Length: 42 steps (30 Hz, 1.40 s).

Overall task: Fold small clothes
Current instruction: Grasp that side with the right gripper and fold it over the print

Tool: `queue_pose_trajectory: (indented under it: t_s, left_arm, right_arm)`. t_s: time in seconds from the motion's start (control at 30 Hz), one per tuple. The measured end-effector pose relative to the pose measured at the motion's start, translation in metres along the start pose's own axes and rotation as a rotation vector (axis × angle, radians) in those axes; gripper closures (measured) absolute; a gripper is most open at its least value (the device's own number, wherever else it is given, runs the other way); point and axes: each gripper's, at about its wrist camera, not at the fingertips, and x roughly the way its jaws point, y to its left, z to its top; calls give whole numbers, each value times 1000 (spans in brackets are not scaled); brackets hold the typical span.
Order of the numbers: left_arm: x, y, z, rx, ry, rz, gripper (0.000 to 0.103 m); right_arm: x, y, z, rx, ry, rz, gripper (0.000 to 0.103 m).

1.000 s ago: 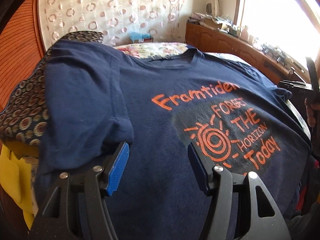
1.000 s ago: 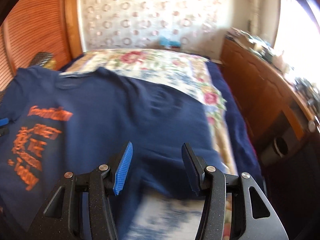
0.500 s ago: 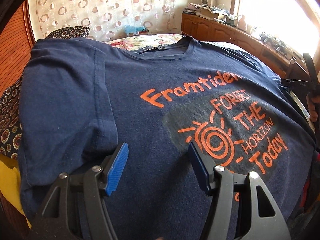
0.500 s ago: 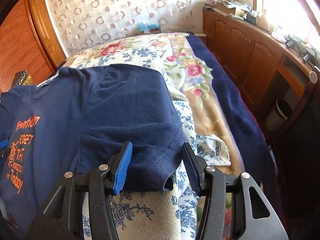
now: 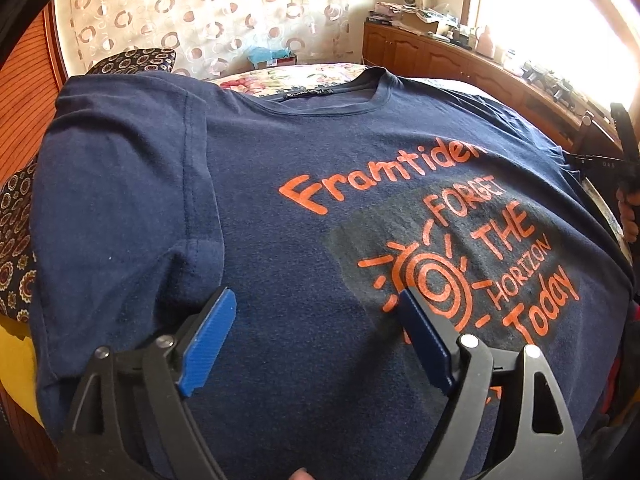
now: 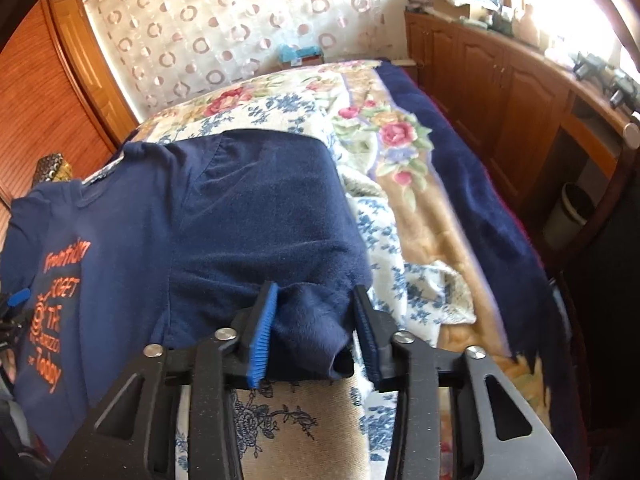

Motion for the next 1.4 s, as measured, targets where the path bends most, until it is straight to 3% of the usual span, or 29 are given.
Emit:
queue_pose_trajectory:
  t_s: [0.1,0.17,0.3,0.43,0.57,0.67,0.83,0.9,0.97,1.13,1.3,1.4]
  left_arm:
    - [0,1,0,-4,1,3,17]
    - [0,1,0,-4,1,3,17]
    - [-1,1,0,-3,4,3,17]
    - [-6,0,0,-14,13,-20,17]
    - [-34,-5,1,-15,-76,-48,17]
    - [-57,-11,3,-15,-142,-54,17]
    - [-83,-18,8,-13,-217,-72,17]
    - [-89,-20,9,-8,-238,-65,17]
    - [-93,-22,9,-9,-251,-61,17]
    - [-96,-23,7,-30,-264,-69,17]
    - [-101,-24,2,-48,-270,-75,17]
    - [-105,-22,-2,-55,-278,-78,17]
  right_arm:
    - [-5,5,0,-35,-29,-57,89]
    - [-10,10,1,-57,-58,-52,94]
    - [-29,33,9,-124,-154,-70,96]
    - [-41,67,22,-191,-219,-19,96]
    - [-45,119,24,-309,-243,61,96]
    - [-38,151,14,-368,-207,119,96]
    - [-17,174,-8,-411,-119,171,87]
    - [-16,172,-13,-420,-122,178,68]
    - [-19,168,-13,-412,-132,179,61]
    - [-17,147,-1,-336,-128,155,61]
    - [9,128,19,-210,-47,177,61]
    - [28,130,25,-190,3,141,61]
